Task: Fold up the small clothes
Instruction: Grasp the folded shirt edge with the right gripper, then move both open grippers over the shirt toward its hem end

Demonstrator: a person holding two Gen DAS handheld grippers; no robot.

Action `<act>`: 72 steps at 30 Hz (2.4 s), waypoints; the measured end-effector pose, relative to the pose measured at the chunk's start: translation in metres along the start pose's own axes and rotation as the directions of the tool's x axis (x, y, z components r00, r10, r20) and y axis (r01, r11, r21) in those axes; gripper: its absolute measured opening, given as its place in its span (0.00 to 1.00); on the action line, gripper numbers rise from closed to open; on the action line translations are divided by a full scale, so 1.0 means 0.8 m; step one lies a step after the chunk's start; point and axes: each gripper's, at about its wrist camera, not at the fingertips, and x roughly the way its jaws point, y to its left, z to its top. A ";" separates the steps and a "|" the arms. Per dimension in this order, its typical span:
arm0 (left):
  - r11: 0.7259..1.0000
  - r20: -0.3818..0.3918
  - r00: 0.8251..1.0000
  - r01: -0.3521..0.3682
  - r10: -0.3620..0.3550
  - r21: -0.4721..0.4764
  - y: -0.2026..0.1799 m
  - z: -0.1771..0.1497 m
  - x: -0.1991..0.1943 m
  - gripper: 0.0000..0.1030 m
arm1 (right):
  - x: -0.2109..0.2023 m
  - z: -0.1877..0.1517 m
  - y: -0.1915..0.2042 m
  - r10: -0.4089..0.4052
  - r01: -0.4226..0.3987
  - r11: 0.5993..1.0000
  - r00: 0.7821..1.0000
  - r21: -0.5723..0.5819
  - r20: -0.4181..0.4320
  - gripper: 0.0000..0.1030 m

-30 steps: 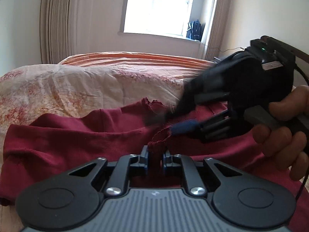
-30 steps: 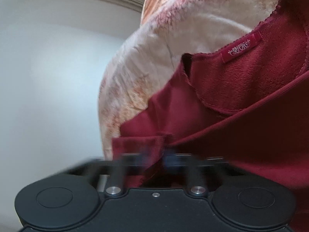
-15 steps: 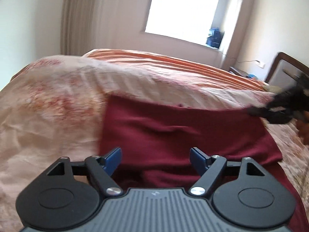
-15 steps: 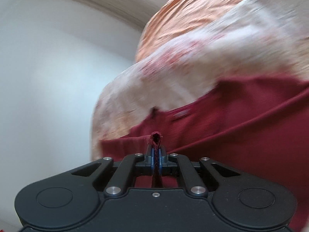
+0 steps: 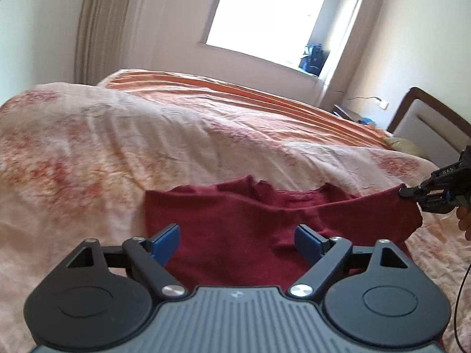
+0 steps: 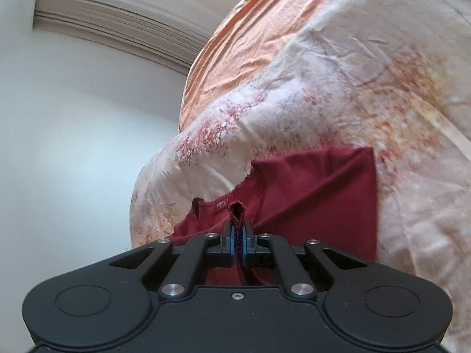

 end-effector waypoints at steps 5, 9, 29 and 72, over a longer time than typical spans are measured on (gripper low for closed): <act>0.999 -0.120 0.992 0.033 -0.033 -0.006 0.000 -0.009 0.055 0.90 | 0.022 -0.001 -0.041 -0.215 0.216 0.976 0.976 0.028 -0.033 0.04; 0.999 -0.186 0.982 -0.011 0.018 0.035 0.002 -0.028 0.084 0.87 | 0.034 -0.004 -0.043 -0.256 0.255 0.966 0.967 -0.042 -0.006 0.04; 0.999 -0.162 0.986 -0.029 0.036 0.043 -0.016 -0.019 0.079 0.88 | 0.015 -0.062 0.026 -0.184 0.205 0.929 0.978 -0.309 0.096 0.48; 0.989 -0.235 0.971 -0.081 0.049 -0.125 0.030 -0.066 0.048 0.94 | 0.398 -0.079 0.317 -0.158 -0.113 0.643 0.948 -0.757 -0.276 0.45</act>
